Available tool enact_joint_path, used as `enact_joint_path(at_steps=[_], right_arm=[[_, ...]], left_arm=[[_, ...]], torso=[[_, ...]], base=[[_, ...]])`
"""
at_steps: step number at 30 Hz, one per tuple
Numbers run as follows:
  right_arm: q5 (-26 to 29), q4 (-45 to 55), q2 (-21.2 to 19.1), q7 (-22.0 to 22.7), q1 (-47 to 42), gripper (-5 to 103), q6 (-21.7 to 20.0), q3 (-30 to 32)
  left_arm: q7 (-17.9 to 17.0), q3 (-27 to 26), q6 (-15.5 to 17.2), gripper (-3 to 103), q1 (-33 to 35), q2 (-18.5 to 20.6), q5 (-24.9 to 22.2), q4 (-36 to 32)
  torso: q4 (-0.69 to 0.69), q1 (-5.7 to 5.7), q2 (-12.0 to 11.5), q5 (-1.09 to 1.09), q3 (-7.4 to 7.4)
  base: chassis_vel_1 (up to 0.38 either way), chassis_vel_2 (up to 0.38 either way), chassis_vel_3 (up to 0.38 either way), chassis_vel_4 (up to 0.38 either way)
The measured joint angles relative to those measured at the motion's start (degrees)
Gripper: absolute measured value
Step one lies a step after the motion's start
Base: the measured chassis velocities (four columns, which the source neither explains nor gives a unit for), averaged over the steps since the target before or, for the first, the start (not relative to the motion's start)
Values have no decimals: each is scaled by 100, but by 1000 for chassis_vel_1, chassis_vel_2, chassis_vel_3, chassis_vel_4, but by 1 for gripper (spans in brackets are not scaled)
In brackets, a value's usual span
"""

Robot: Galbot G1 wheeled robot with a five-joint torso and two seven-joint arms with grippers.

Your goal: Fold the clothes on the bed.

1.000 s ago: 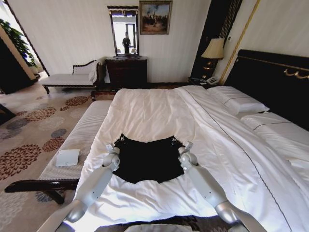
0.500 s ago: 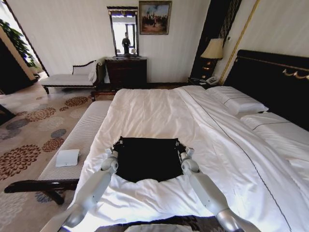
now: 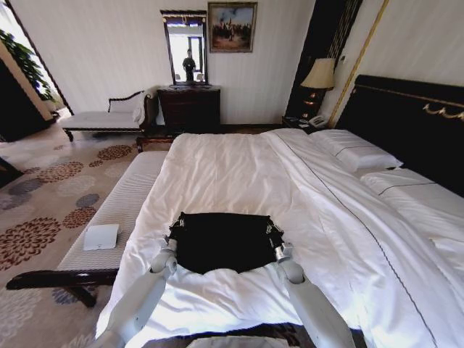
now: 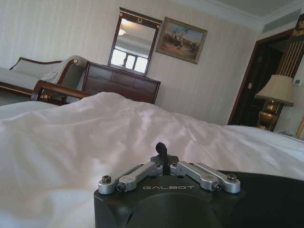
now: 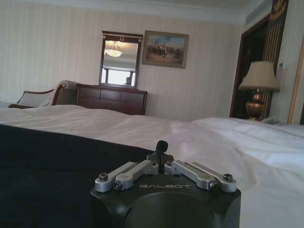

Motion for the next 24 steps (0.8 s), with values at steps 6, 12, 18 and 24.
enact_joint_path(at_steps=[6,12,18,24], right_arm=[[-614,12,-10,90,-104,0,382,98],[-1057,12,25,240,-143,0,754,174],[-1676,-323,175,297,-187,0,1072,170],[-2320,-486,311,450,-352,0,1444,244]], left_arm=[[10,-151,-99,1,241,94,-13,-287],[3,-199,-118,1,343,148,-120,-581],[15,-198,-190,1,413,125,-40,-559],[90,-265,-358,1,732,105,128,-670]], torso=[[0,0,0,0,0],[0,1,0,0,0],[0,0,0,0,1],[0,1,0,0,1]], base=[[0,0,0,0],[0,0,0,0],[0,0,0,0],[0,0,0,0]])
